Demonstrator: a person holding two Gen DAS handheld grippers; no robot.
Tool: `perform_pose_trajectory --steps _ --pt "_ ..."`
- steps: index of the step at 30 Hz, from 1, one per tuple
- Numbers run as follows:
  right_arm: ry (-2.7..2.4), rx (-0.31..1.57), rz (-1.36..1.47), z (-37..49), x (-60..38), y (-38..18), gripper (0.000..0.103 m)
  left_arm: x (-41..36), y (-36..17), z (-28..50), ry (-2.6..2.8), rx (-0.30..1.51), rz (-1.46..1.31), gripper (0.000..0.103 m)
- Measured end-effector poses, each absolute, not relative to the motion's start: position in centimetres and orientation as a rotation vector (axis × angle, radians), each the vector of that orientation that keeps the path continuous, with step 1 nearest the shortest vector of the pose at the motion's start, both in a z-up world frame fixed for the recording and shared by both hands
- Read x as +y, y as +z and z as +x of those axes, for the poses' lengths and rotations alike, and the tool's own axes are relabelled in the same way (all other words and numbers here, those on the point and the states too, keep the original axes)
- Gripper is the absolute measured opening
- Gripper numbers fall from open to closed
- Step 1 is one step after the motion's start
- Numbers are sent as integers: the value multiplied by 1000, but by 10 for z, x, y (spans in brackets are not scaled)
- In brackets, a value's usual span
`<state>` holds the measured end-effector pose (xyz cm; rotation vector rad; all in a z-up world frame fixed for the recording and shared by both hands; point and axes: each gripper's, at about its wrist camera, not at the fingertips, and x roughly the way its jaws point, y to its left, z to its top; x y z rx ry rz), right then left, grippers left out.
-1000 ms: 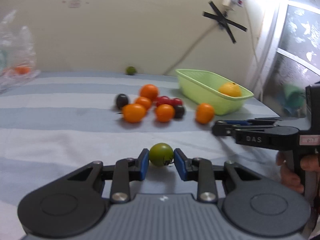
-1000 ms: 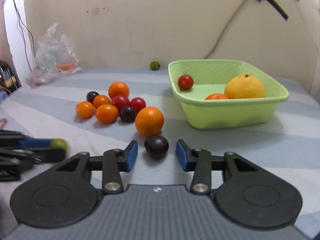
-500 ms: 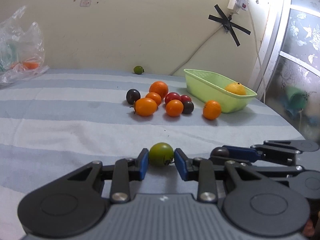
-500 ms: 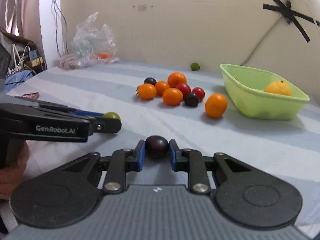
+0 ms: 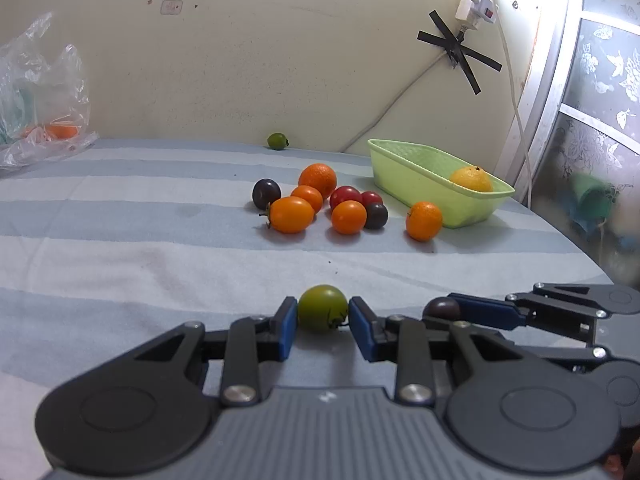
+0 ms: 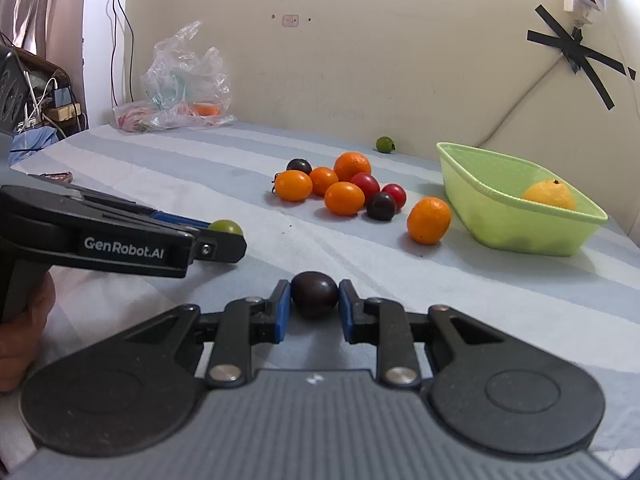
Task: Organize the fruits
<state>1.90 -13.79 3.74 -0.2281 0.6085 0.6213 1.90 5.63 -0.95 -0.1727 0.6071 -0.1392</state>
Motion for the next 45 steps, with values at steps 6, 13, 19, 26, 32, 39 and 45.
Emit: perform_pose_trajectory --steps 6,13,19,26,32,39,45 --pt "619 611 -222 18 -138 37 28 56 -10 19 -139 607 -171 29" --pt "620 616 -213 19 -138 38 29 58 -7 15 -132 573 -176 32" --pt "621 617 -211 19 -139 38 29 58 -8 16 -134 578 -175 32" --pt "623 618 -209 20 -139 38 29 57 -8 16 -134 584 -169 36" --pt "624 621 -202 20 -139 38 29 57 -8 16 -134 589 -174 36" --pt "624 624 -199 20 -140 38 29 58 -8 16 -134 587 -175 38" --pt "630 627 -194 21 -141 38 29 58 -8 17 -134 590 -176 38"
